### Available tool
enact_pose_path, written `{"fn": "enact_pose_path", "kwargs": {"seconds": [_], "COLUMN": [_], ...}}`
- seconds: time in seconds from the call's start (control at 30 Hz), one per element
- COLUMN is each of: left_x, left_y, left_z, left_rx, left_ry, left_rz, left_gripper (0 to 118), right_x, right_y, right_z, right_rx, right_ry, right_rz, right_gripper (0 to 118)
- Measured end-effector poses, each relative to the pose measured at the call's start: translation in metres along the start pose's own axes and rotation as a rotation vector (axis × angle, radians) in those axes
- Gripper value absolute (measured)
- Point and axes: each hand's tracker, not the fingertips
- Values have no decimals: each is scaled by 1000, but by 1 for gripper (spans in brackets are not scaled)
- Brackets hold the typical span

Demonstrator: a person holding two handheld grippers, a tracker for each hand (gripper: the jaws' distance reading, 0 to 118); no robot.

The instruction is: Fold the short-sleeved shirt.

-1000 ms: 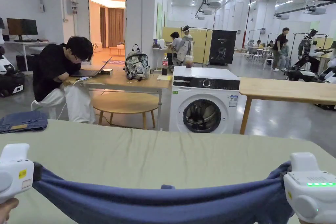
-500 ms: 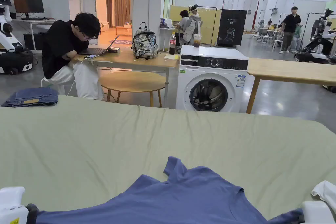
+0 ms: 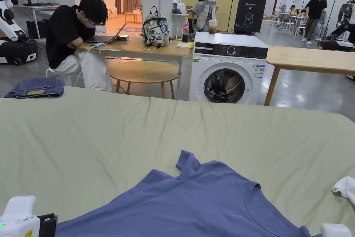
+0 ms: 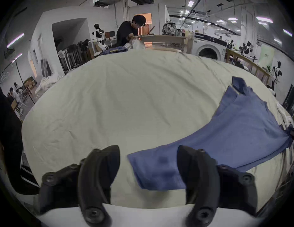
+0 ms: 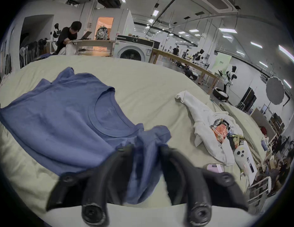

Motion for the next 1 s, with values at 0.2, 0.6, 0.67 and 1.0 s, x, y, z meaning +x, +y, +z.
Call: {"fn": "enact_pose_path", "kwargs": {"seconds": [0.2,0.6,0.67,1.0], "left_x": [51,154,158,139], "left_y": [10,23,25,30], "left_z": [17,76,81,93], "left_rx": [144,457,479,450], "left_ry": [-99,-120,-130,-113], "left_rz": [-56,-113,-104,-88], "left_gripper": [69,3,0,0], "right_x": [-41,-115,-119,-126], "right_y": [27,75,79,88], "right_z": [17,43,46,48], "right_rx": [168,401,424,444], "right_ry": [89,161,172,165], "right_rz": [-57,-127,-161,-160], "right_gripper": [60,7,0,0]}}
